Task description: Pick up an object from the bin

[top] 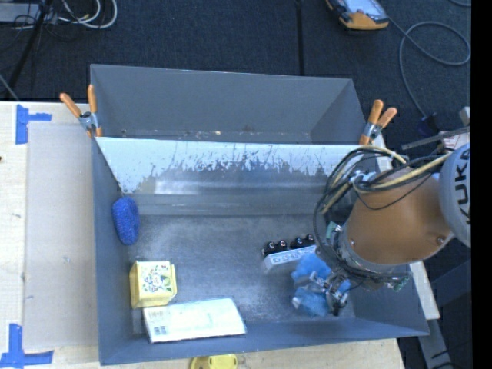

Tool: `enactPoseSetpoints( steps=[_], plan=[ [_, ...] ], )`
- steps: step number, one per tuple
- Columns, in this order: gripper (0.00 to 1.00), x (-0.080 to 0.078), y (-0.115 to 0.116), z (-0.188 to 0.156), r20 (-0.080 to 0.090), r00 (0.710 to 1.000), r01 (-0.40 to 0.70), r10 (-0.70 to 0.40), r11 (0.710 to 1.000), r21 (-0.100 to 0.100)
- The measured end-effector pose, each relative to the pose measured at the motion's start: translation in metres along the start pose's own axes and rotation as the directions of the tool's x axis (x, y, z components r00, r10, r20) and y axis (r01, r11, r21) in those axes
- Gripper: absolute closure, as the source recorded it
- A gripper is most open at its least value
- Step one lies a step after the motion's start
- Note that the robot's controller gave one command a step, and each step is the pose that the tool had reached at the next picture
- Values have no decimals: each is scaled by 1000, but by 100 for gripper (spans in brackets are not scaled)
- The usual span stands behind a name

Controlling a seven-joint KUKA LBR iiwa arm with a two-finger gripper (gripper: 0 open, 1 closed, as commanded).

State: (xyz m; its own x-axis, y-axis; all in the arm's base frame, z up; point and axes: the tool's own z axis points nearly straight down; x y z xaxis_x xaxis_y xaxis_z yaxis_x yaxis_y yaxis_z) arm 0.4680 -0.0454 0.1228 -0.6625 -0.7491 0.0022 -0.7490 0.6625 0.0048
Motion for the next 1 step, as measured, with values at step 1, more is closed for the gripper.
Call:
enactPoseSetpoints(
  steps=[1],
  plan=[
    [100,1,2,12,-1,1000,2,-2,1000,-1]
  ],
)
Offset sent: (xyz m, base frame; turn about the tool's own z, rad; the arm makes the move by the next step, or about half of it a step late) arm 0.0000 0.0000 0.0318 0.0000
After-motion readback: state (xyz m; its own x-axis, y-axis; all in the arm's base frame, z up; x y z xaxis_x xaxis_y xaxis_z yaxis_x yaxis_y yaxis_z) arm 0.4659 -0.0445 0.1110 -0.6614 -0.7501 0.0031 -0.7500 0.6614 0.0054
